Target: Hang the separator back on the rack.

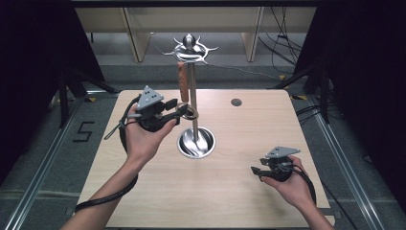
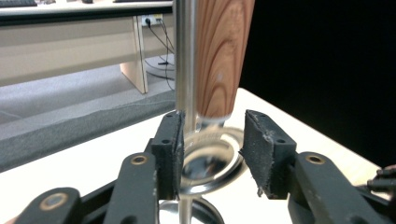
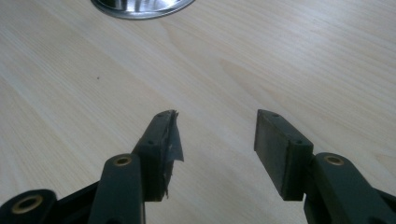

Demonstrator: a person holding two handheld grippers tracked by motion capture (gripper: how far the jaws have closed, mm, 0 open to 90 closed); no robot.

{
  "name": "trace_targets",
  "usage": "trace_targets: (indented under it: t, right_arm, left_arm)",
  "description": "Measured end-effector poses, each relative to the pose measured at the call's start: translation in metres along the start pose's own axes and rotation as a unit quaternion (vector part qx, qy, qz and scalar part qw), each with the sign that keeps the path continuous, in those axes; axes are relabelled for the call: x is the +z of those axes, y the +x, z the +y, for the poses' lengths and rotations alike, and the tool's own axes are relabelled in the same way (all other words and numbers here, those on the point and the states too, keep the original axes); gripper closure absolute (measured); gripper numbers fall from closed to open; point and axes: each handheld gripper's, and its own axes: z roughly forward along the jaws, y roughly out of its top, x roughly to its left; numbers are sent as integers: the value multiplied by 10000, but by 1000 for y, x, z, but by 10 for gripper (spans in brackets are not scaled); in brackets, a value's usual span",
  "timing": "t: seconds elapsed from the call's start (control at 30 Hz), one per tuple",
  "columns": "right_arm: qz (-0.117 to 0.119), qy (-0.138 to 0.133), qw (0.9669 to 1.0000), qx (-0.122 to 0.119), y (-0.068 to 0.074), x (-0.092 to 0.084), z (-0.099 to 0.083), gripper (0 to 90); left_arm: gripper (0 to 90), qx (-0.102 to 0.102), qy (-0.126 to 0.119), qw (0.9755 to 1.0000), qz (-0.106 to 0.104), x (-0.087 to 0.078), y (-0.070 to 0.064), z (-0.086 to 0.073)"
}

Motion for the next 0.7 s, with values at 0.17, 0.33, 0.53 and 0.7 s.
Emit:
trace_targets:
  t: [0.17, 0.33, 0.53, 0.7]
  right_arm:
    - [-43, -26, 10000, -47, -1, 1, -1, 490]
    - [-65, -30, 10000, -47, -1, 1, -1, 487]
    - [-45, 5, 10000, 40, 0, 1, 0, 486]
    - [-46, -34, 10000, 25, -1, 1, -1, 486]
  left_arm:
    - [479, -34, 83, 9999, 136, -15, 7, -8]
    - [433, -67, 105, 9998, 182, -29, 15, -17]
    - [410, 9, 179, 9993, 327, -43, 24, -32]
    - [399, -65, 198, 9985, 506, -58, 36, -52]
